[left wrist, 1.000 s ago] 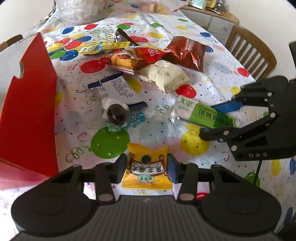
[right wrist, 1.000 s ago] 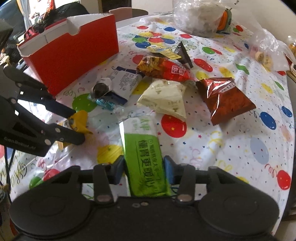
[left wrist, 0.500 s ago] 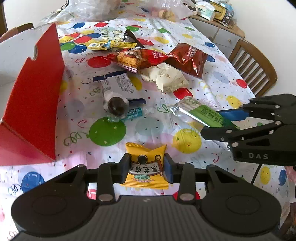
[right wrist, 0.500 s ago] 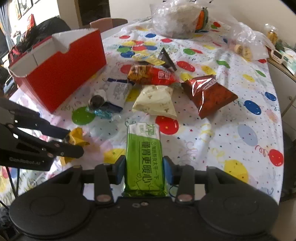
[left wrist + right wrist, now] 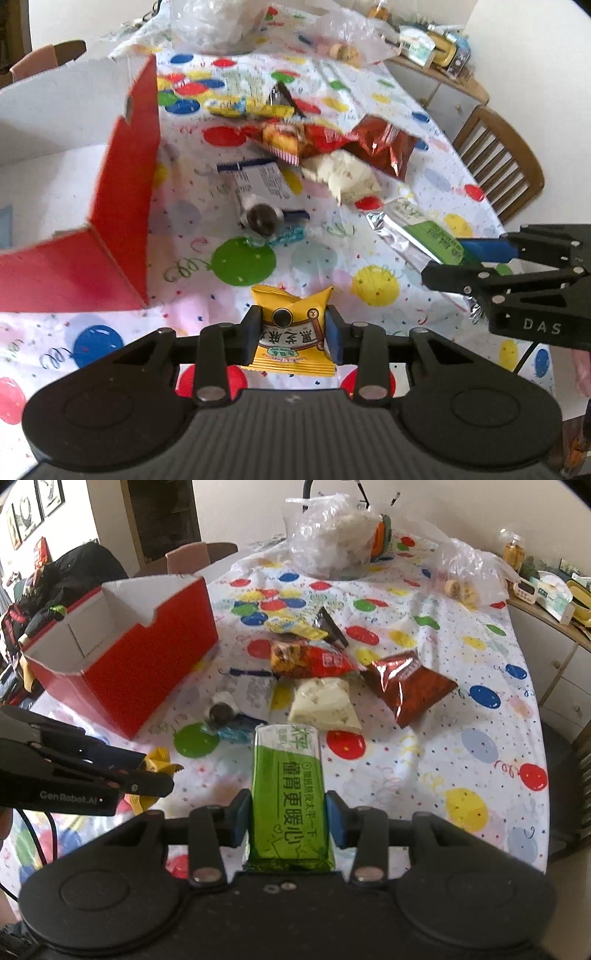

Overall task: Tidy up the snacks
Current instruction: 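Carry the yellow packet and green packet with both tools into the red box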

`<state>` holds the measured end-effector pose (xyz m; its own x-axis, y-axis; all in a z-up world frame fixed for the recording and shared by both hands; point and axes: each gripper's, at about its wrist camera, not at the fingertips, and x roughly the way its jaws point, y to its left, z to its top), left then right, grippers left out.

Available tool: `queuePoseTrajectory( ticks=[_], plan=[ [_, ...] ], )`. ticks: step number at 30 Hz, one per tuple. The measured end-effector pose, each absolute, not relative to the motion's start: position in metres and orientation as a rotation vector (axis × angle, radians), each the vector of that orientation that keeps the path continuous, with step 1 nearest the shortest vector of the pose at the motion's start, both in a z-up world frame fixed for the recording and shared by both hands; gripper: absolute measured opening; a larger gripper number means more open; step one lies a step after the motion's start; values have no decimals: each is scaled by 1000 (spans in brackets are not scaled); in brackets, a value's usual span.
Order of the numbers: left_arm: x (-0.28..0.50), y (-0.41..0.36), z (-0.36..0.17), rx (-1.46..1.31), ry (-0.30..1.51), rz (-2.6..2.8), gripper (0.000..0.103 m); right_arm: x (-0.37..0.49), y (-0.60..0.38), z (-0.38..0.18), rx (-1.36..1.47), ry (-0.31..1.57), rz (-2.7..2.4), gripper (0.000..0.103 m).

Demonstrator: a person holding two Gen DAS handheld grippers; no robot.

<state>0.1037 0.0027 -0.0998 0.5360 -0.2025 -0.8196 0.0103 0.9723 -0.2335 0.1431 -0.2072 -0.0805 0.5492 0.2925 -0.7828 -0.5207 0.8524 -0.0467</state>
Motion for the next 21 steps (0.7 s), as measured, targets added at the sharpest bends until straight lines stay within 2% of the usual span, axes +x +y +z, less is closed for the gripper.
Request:
queuePoseTrajectory(
  ticks=[12, 21],
  plan=[
    [93, 43, -42, -235, 925, -132, 35, 127, -161, -30, -270, 774, 472, 41],
    [96, 91, -12, -216, 876, -87, 35, 131, -102, -13, -295, 722, 489, 41]
  ],
)
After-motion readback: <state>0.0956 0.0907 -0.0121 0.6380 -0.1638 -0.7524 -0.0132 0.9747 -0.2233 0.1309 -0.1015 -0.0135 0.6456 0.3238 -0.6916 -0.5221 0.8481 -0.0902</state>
